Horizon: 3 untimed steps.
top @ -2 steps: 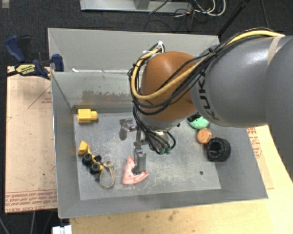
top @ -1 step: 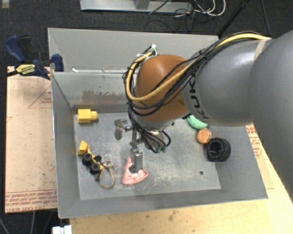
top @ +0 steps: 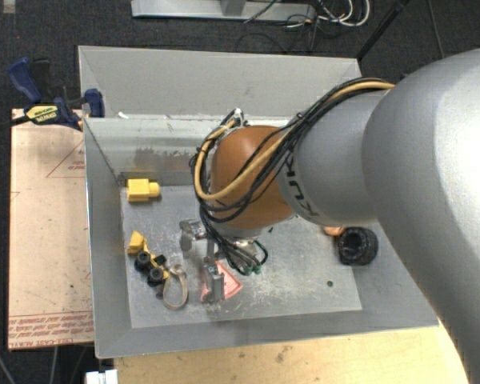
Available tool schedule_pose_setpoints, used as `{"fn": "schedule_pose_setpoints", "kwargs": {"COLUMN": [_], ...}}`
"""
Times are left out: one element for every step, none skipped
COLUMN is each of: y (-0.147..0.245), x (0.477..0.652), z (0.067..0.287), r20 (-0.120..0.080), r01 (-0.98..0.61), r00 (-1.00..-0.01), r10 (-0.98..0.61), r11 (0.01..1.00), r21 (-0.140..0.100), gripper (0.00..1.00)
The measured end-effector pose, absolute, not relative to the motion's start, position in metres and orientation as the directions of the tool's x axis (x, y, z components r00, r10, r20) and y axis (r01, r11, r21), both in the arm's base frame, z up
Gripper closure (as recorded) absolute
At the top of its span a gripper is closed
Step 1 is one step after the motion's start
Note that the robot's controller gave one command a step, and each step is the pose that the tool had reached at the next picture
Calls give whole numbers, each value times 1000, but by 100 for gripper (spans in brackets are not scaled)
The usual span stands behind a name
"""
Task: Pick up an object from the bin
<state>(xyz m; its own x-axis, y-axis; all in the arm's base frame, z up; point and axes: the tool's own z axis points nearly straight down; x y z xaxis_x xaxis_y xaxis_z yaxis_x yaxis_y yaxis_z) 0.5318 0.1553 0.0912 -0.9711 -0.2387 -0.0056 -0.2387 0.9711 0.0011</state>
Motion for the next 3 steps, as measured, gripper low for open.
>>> {"fn": "schedule_pose_setpoints", "kwargs": {"y": [136, 119, 119], "x": [521, 552, 552], "z": [67, 71, 71], "r20": [5, -6, -6], "r01": [-221, -156, -155], "r00": [-975, -988, -988], "r10": [-221, -156, -155], "r11": [975, 988, 988], "r21": [3, 3, 3], "gripper": [0, 100, 100]}}
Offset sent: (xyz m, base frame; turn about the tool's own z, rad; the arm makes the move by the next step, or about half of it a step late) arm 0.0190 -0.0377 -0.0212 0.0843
